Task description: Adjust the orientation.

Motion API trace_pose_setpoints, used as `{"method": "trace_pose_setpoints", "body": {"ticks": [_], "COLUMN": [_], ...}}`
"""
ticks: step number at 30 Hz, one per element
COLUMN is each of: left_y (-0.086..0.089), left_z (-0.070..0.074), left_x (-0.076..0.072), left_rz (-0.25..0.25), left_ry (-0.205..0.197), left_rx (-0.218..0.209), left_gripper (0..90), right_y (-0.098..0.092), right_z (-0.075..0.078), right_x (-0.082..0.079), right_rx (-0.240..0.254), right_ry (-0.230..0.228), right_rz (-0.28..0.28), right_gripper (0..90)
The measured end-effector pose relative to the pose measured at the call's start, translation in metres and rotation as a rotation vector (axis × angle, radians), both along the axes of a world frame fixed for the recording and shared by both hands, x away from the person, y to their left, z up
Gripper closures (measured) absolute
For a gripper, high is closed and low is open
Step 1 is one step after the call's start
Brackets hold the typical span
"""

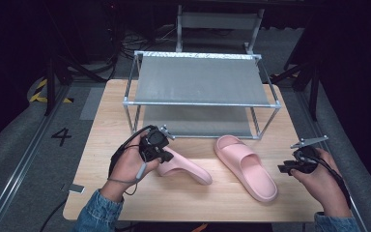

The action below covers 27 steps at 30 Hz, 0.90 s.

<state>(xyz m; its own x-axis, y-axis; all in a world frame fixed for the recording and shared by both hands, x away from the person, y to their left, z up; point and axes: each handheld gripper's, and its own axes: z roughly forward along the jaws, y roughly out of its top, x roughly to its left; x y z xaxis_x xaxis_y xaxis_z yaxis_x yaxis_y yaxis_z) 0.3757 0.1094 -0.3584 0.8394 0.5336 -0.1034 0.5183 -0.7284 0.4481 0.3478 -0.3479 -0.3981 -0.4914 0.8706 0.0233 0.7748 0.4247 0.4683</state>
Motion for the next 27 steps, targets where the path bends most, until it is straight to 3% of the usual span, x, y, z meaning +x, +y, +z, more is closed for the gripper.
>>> {"method": "trace_pose_setpoints", "body": {"ticks": [6, 12, 23, 26, 27], "left_y": [-0.004, -0.005, -0.016, -0.02, -0.022], "left_z": [-0.005, -0.005, -0.001, -0.002, -0.002], "left_x": [0.005, 0.01, 0.021, 0.024, 0.026], "left_rz": [0.007, 0.016, 0.045, 0.06, 0.066], "left_ry": [0.011, 0.004, -0.057, -0.083, -0.11], "left_rx": [0.024, 0.01, -0.04, -0.06, -0.059], "left_gripper": [89.4, 89.3, 84.7, 80.0, 80.0], "right_y": [-0.004, -0.008, -0.013, -0.016, -0.017], "right_z": [0.001, 0.0, 0.001, 0.0, 0.0], "right_x": [-0.005, -0.008, -0.018, -0.021, -0.022], "right_rx": [0.0, 0.0, -0.008, -0.009, -0.01], "right_ry": [-0.003, -0.003, -0.003, -0.008, -0.007], "right_rz": [-0.009, -0.022, -0.044, -0.053, -0.053], "right_gripper": [66.7, 66.7, 66.4, 66.2, 66.0]}}
